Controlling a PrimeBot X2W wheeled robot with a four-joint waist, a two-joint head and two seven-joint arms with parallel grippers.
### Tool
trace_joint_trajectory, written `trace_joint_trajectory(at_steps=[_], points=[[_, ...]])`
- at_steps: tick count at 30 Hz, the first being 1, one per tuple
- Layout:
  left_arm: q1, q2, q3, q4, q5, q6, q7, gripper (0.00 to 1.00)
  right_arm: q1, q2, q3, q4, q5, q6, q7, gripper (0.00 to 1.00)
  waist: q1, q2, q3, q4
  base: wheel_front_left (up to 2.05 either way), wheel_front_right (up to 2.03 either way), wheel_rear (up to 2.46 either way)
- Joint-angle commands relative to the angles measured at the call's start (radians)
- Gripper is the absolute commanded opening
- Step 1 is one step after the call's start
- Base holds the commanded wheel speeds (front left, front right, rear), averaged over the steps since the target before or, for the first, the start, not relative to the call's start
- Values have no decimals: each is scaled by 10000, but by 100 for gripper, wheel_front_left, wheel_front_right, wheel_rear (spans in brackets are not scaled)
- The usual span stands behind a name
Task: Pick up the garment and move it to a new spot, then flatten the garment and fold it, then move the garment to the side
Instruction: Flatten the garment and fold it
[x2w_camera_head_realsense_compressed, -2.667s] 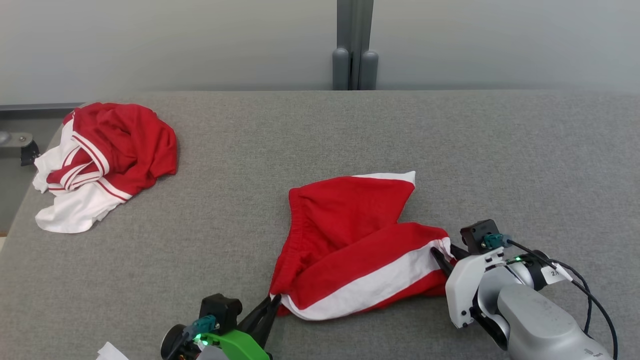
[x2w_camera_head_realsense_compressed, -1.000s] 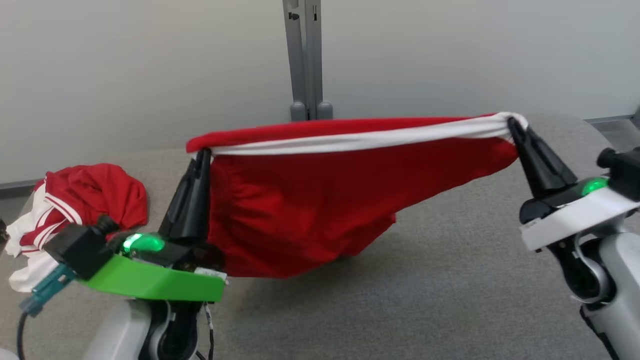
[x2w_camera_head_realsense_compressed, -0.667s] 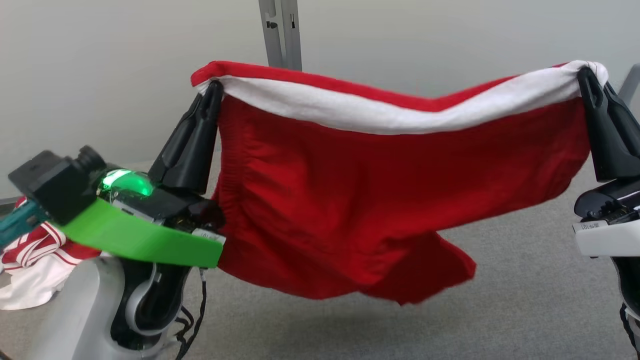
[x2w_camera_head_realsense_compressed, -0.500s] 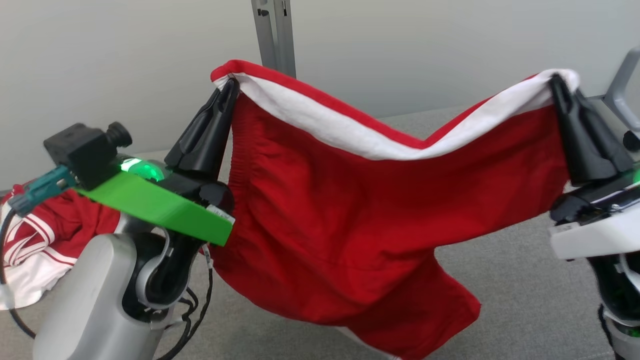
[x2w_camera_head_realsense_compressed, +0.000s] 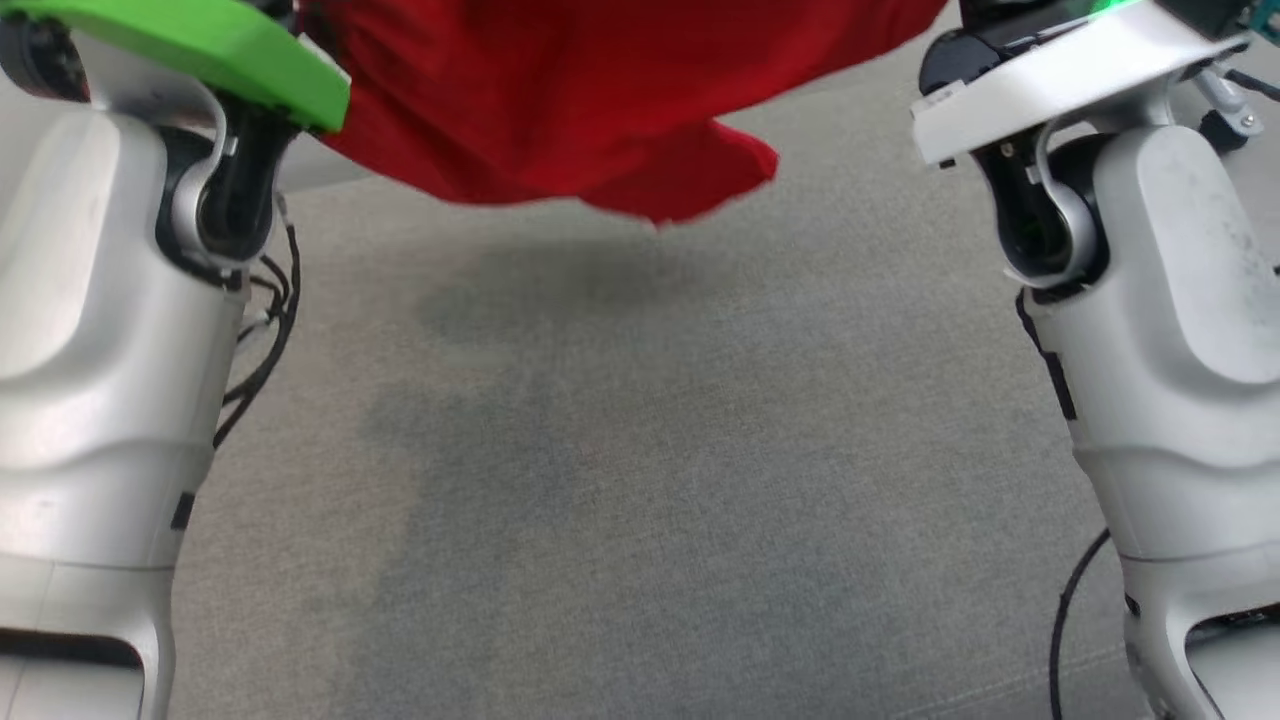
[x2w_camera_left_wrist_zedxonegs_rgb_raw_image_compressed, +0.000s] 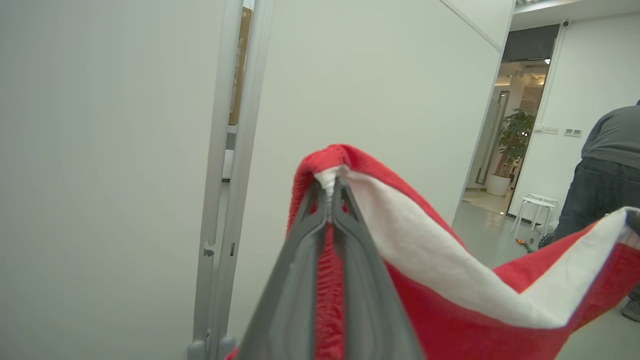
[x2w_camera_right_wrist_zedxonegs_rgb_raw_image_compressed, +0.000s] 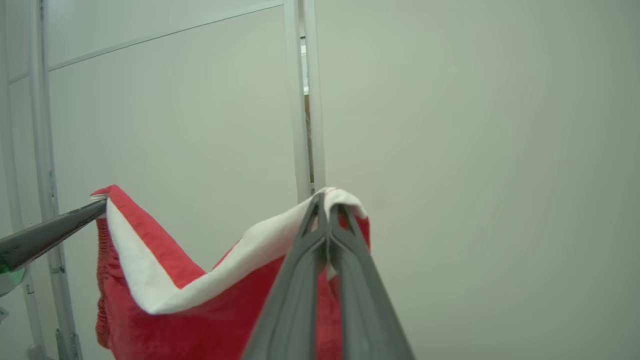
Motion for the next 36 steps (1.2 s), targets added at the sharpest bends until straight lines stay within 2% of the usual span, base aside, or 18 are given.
trace_joint_trajectory(at_steps=[1,6,10,13,15,18,26,33,36], points=[[-366,-32,-87,412,160,-109,-251,0,-234,158,114,425,-4,-11,-374,0,-1,0,1175,-517,0,0,0],[-656,-249,-251,1971,247,-280,-997,0,-301,522,821,1957,276,-11,-1176,0,-1,0,2138,-496,0,0,0],[-66,-572,-420,2951,-22,-377,-1554,0,104,501,1234,3206,303,-13,-1544,0,-1,0,2580,-278,0,0,0],[565,-914,-498,3158,-203,-418,-1882,0,582,483,1241,3572,427,-11,-1630,0,-1,0,2585,-56,0,0,0],[1158,-1103,-659,3019,-245,-423,-2021,0,1024,379,1120,3281,484,-11,-1634,0,-1,0,2480,78,0,0,0],[2147,-1101,-843,2458,-171,-421,-2095,0,1982,144,877,2505,396,-13,-1627,0,-1,0,2216,225,0,0,0],[5262,-1166,176,-337,503,-424,-2090,0,5037,-126,-643,-56,-192,-13,-1626,0,-1,0,1126,441,0,0,0],[8353,-1651,908,-2592,655,-424,-2094,0,8110,-41,-1472,-1809,-530,-13,-1592,0,-1,0,-386,483,0,0,0],[9797,-1869,1006,-3513,780,-402,-2093,0,9441,26,-1736,-2716,-605,-13,-1230,0,-1,0,-999,549,0,0,0]])
